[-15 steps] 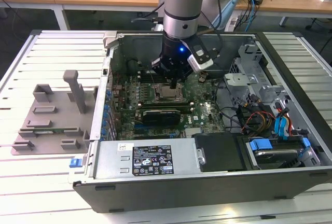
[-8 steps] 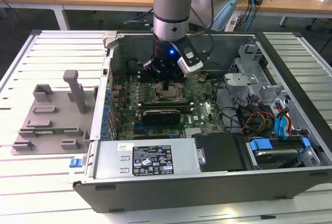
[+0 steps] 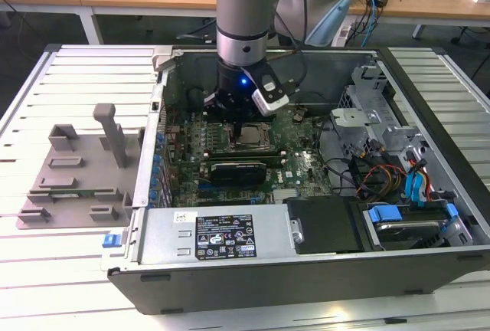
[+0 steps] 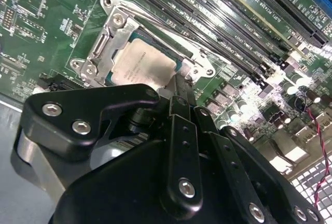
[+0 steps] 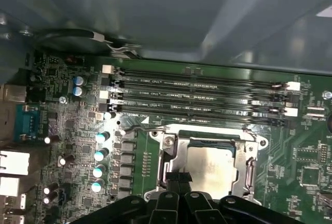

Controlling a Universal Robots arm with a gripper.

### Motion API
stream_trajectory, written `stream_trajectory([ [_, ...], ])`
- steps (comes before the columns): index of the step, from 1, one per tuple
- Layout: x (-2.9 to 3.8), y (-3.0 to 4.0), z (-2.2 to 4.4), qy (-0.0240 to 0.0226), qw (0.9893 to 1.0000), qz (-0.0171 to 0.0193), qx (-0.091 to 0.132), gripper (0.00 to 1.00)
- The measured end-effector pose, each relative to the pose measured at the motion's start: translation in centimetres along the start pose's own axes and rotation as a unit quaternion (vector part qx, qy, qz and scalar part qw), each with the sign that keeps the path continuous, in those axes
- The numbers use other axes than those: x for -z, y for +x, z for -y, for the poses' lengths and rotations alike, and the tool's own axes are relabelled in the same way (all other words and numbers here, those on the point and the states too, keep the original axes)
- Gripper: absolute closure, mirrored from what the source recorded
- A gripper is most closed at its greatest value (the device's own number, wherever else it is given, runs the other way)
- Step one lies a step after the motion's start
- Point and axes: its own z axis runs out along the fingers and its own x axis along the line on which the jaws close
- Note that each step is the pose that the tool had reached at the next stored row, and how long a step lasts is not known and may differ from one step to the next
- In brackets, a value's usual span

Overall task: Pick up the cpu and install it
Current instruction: 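Close the cpu cover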

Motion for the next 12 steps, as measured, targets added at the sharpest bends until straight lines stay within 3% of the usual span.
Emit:
stream_trajectory([
  [6,-0.8,0.36,-0.04,-0.0019,1.0,0.0002,0.0,0.89],
  [12,-1.14,0.41,-0.04,-0.0018,1.0,0.0,0.0,0.89],
])
